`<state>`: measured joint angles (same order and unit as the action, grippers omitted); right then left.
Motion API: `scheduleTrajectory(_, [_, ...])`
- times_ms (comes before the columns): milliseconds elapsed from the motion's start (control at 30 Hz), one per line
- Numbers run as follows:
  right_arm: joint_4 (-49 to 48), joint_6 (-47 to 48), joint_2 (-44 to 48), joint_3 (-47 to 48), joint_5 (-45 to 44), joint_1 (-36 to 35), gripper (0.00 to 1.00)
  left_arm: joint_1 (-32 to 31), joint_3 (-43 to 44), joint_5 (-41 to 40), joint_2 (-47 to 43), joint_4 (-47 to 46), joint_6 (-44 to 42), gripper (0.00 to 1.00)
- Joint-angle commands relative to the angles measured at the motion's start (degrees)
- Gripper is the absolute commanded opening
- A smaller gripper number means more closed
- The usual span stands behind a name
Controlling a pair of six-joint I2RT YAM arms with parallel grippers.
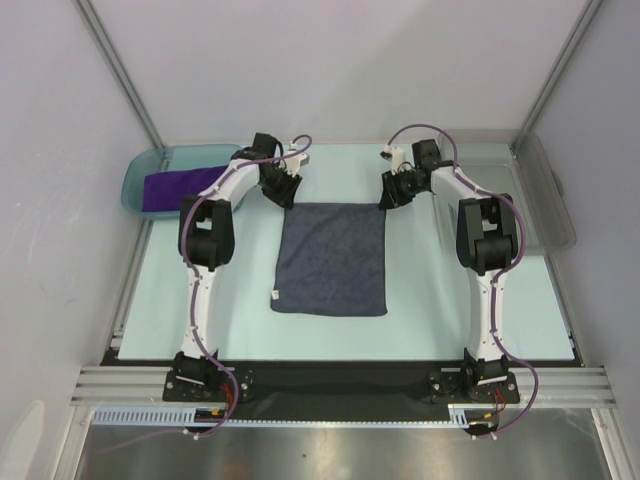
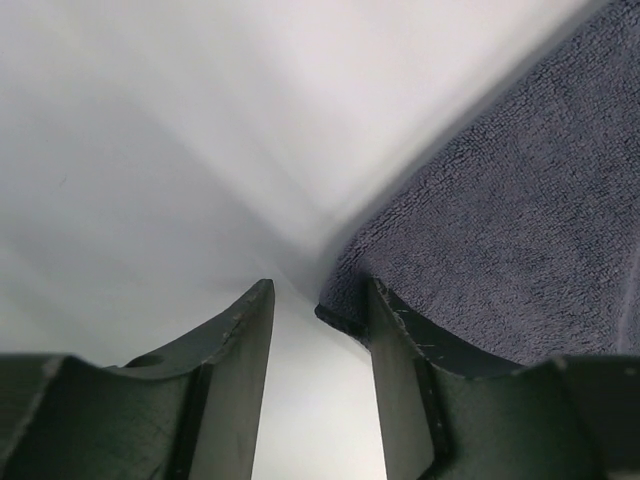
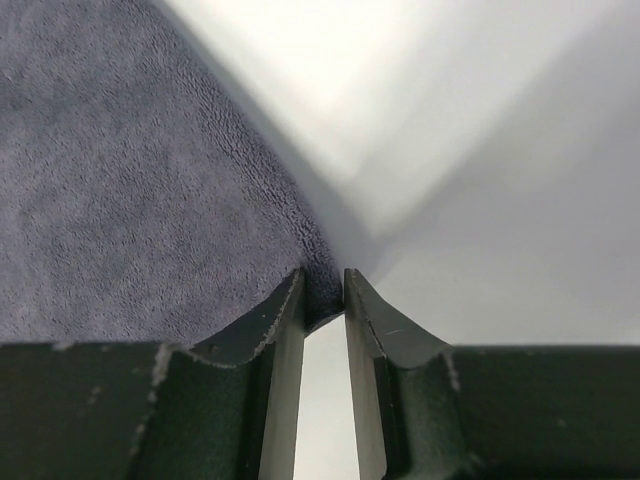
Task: Fold and stack the towels
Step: Fold the towel
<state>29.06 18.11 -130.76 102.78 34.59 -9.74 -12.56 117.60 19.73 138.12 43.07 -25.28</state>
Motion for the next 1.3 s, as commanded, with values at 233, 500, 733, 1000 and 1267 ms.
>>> scheduleTrajectory(233, [0.5, 1.3, -1.6, 3.8, 2.1, 0.9, 0.11, 0.3, 5.8, 4.2, 2.3, 2.8, -2.0, 0.0])
scheduleTrajectory(500, [1.0, 1.5, -2.3, 4.5, 3.9, 1.7, 0.0, 1.5, 7.8, 8.9, 1.7, 3.3, -0.6, 0.0])
scheduleTrajectory(733, [0.0, 1.4, 0.7, 4.0, 4.1, 2.9, 0.0, 2.1, 8.4, 8.0, -2.5, 4.3, 0.1, 0.0])
scheduleTrajectory(1000, [-2.2, 0.8, 10.2, 2.6, 3.4, 4.0, 0.0, 2.5, 7.9, 6.9, -13.0, 2.3, 2.0, 0.0])
scheduleTrajectory(1267, [-6.0, 0.4, 27.0, -1.8, 1.4, 3.9, 0.0, 2.4, 6.8, 7.1, -26.6, 2.4, 4.3, 0.0])
